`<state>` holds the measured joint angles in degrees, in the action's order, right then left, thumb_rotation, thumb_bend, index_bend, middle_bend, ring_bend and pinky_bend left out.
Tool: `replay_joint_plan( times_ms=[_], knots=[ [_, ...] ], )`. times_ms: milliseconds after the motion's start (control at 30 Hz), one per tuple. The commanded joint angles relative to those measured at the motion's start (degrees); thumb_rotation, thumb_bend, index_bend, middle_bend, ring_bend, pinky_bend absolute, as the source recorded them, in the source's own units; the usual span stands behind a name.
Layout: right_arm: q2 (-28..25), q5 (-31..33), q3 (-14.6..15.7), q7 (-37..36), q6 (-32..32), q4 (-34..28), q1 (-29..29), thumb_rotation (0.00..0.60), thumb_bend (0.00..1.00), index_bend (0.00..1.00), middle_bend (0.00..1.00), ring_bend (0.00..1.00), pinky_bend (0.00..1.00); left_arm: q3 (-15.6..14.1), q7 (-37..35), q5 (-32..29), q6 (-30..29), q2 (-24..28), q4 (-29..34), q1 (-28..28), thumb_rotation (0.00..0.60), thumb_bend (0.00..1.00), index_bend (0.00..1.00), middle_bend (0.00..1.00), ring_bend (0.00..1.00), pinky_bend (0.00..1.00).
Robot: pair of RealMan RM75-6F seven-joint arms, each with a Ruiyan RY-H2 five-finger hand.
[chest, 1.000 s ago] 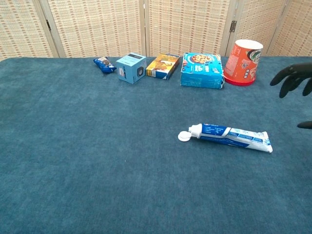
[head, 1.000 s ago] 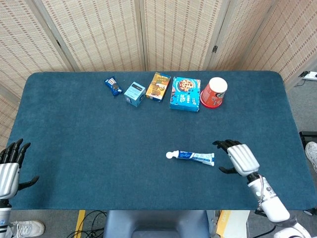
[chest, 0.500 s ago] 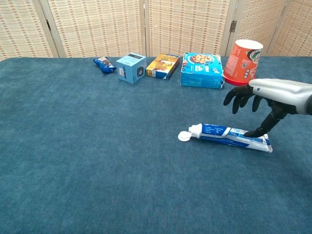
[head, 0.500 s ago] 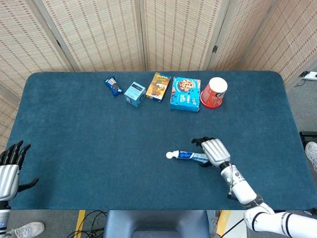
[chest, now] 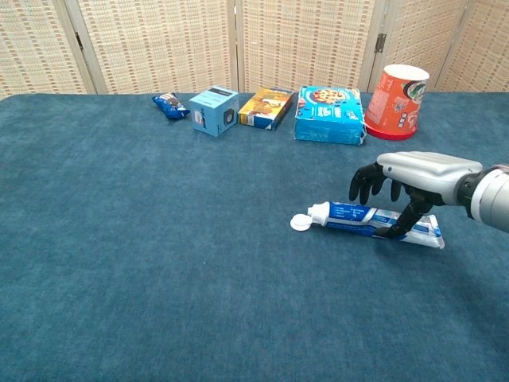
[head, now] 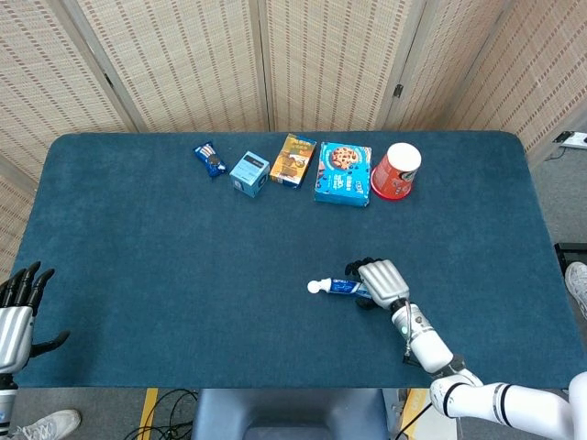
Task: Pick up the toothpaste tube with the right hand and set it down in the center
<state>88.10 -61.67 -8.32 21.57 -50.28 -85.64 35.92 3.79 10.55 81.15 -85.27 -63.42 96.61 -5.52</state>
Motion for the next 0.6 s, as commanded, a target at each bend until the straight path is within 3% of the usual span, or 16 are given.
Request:
replay_joint_plan(
  times_ms=[33, 600],
  knots=[
    [0.49, 0.46, 0.19, 0.28, -0.03, 0.42, 0.35, 0.6, 0.29, 0.33, 0.37, 0.27, 0.35, -0.02, -0.08, 0.04, 0.05, -0.12, -0.15, 0.0, 0.6, 0.09, 0.13, 0.05, 0.06, 0.14],
    [3.33, 3.14, 0.13, 1.83, -1.18, 2.55, 2.19, 0.6, 0.32, 0.4, 0.46, 0.34, 0.38, -0.06, -0.96, 0.0, 0.17, -0.53, -1.09, 0.21, 0.6, 0.09, 0.13, 0.05, 0.06, 0.14]
  ],
)
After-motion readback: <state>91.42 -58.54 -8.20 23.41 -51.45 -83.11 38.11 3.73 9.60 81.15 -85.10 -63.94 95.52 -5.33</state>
